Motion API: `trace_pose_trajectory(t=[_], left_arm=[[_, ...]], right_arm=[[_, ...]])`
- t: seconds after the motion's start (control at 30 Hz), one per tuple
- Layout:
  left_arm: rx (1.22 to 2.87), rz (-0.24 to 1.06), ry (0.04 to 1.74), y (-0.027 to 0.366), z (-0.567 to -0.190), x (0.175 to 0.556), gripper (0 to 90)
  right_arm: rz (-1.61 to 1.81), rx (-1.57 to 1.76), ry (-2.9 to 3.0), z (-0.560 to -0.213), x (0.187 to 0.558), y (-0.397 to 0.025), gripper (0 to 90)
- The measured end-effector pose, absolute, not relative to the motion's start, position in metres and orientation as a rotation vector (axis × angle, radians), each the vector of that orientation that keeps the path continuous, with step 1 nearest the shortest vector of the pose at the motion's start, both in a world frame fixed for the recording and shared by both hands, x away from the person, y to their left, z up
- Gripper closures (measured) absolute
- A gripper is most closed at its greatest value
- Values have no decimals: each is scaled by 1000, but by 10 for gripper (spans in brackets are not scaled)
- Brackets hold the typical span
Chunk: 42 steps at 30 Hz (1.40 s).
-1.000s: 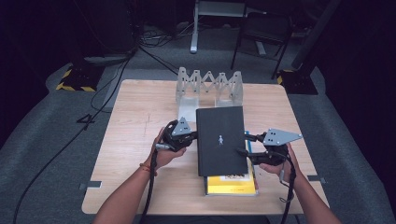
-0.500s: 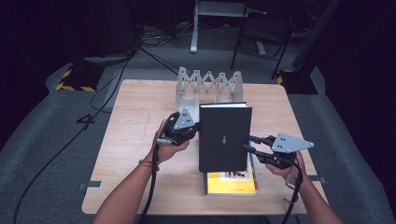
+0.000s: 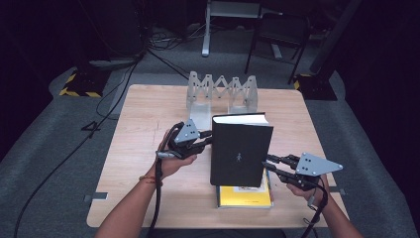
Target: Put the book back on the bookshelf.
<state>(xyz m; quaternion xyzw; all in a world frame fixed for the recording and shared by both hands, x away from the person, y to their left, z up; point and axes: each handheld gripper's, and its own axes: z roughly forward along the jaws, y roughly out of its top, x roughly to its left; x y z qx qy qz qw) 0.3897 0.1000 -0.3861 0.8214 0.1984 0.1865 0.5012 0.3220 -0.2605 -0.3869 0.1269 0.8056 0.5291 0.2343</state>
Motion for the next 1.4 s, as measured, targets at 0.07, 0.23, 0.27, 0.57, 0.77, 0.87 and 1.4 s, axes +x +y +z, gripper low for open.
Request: trace_pose_trajectory(t=[0.07,0.23,0.27,0.57,0.77,0.87,1.4], left_arm=[[2000,455,474,100,-388,389,713],[2046,469,484,105,-398,382,644],[2063,468,482,107,-401,380,621],[2094,315,477,128,-430,360,491],[2113,229,433,122,-436,337,321],[2095,212,455,120,-435,334,256],[2107,215,403,89,-432,319,255]], right_arm=[[1460,343,2214,-387,321,-261,748],[1472,315,2201,-387,315,-262,751],[1474,306,2204,-386,314,-262,755],[1441,287,2212,-392,312,-265,807],[1461,297,2218,-390,306,-262,852],[1472,306,2220,-390,307,-263,852],[1491,320,2216,-392,308,-262,856]])
